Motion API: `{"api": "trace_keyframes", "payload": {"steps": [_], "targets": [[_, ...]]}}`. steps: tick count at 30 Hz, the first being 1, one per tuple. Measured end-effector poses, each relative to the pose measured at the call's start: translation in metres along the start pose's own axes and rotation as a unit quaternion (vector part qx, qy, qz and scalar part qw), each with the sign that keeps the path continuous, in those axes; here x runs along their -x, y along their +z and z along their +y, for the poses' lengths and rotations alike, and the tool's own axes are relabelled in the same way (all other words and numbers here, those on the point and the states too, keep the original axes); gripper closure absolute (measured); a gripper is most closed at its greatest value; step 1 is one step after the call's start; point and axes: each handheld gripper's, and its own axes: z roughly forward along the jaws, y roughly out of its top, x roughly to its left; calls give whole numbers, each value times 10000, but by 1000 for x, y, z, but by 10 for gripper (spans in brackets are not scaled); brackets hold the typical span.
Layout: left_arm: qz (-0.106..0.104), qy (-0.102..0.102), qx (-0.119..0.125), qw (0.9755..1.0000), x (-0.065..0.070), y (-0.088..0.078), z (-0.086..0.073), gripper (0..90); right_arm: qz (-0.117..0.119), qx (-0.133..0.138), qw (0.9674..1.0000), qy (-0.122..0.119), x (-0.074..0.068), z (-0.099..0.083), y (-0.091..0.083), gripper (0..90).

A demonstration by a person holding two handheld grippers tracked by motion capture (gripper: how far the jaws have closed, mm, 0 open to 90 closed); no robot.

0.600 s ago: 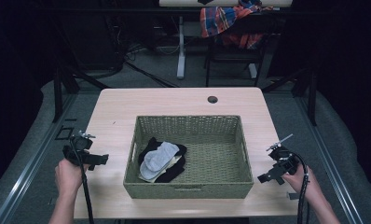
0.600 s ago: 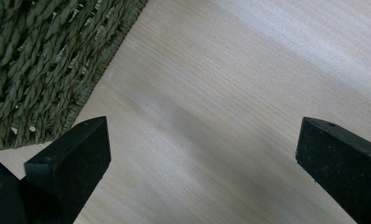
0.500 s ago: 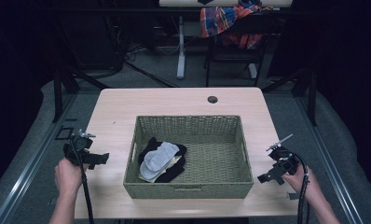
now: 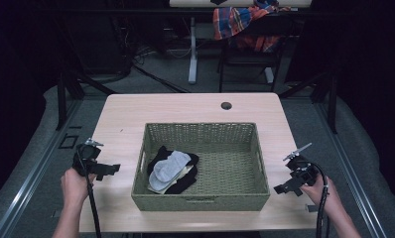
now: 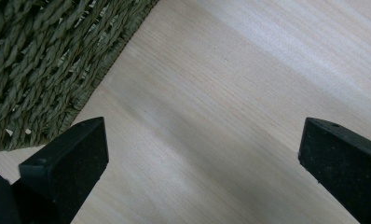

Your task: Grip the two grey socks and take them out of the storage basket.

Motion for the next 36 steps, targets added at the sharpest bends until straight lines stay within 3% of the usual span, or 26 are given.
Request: {"api": "trace_keyframes", "payload": {"steps": [4, 6, 7, 9, 11, 12, 16, 19, 21, 26, 27, 28, 29, 31, 32, 36], "targets": [[-84, -2, 239, 9997, 3, -4, 3, 0, 53, 36, 9999, 110, 0, 0, 2, 11], [-138, -9, 181, 9997, 8, -7, 7, 0, -24, 77, 9999, 135, -2, 1, 3, 11], [-267, -10, 130, 9996, 10, -9, 9, 0, -19, -13, 10000, 43, 0, 1, 2, 10], [-316, -59, 127, 9994, 11, -11, 11, 0, 29, 140, 9997, 173, -2, 1, 5, 10], [-317, -37, 221, 9992, 14, -17, 15, 0, 64, -124, 9999, -59, 0, 6, 3, 10], [-290, -74, 255, 9992, 17, -22, 19, 0, 74, 113, 9998, 136, -3, 4, 6, 10], [-135, 51, 244, 9996, 24, -29, 26, 0, 81, -61, 9999, 60, -1, 5, 3, 9], [-21, 48, 189, 9998, 27, -34, 29, 0, 67, -18, 9999, 114, -2, 5, 3, 5], [78, 114, 285, 9995, 34, -43, 35, 0, 125, 102, 9997, 175, -3, 5, 4, 4], [-8, 191, 419, 9989, 45, -57, 45, 0, 78, -122, 9998, 110, 0, 6, 2, 0], [9, 273, 423, 9987, 51, -60, 49, 0, 151, 170, 9991, 346, -3, 4, 5, 0], [19, 326, 399, 9987, 56, -62, 51, 0, 157, 187, 9991, 357, -2, 4, 6, 0], [64, 372, 383, 9986, 61, -63, 53, 0, 139, -41, 9997, 199, 0, 5, 3, 0], [121, 449, 356, 9983, 69, -66, 58, 0, 36, -218, 9997, 68, 1, 6, 2, 0], [121, 449, 356, 9983, 69, -66, 58, 0, 64, -15, 9997, 248, -3, 5, 4, 0], [125, 562, 290, 9979, 83, -70, 68, 0, 38, -148, 9998, 83, -1, 6, 3, 0]]}}
